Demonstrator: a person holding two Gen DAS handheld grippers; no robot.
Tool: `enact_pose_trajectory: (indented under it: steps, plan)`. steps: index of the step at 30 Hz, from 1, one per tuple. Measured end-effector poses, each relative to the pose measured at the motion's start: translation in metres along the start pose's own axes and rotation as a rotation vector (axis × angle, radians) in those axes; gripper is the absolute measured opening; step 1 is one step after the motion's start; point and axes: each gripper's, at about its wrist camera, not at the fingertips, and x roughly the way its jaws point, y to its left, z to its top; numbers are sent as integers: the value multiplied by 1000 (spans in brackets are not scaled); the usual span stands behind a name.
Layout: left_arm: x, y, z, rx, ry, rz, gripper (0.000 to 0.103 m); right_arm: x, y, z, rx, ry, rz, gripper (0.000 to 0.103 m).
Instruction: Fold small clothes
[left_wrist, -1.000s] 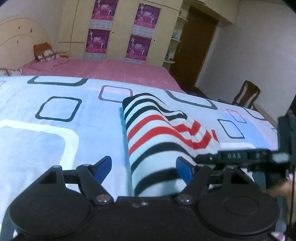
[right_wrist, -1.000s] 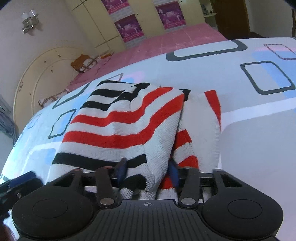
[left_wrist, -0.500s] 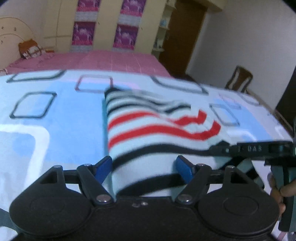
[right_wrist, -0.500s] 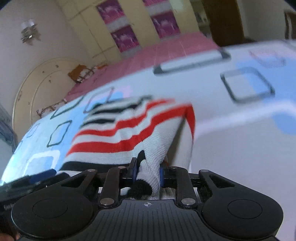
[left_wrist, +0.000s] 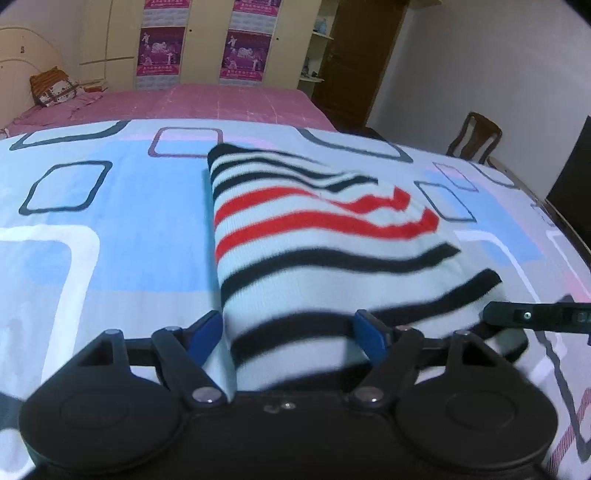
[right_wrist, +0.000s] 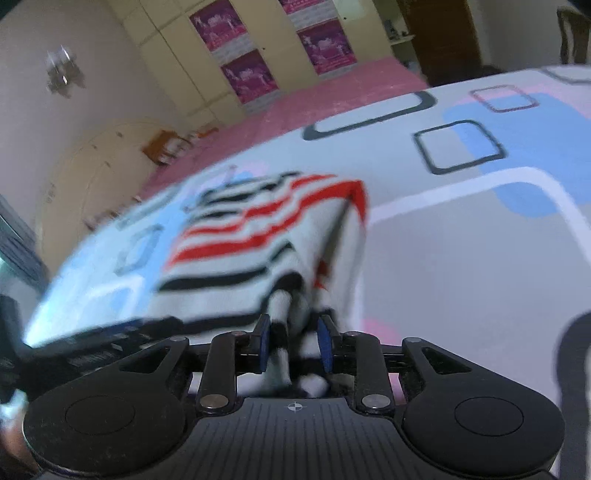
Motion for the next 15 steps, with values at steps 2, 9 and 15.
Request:
enact_pose_trajectory:
  steps: [2,9,15]
  plan:
    - [0,1,-6,3,11,6,75,1,-5,-8,17,7,-33,26]
    - [4,6,-15,-7,29,1,77,19,-45,-29,269,32,41,27]
    - [-9,-1,0,19,21,14,74,1,-24,-12,127,39,-5,27]
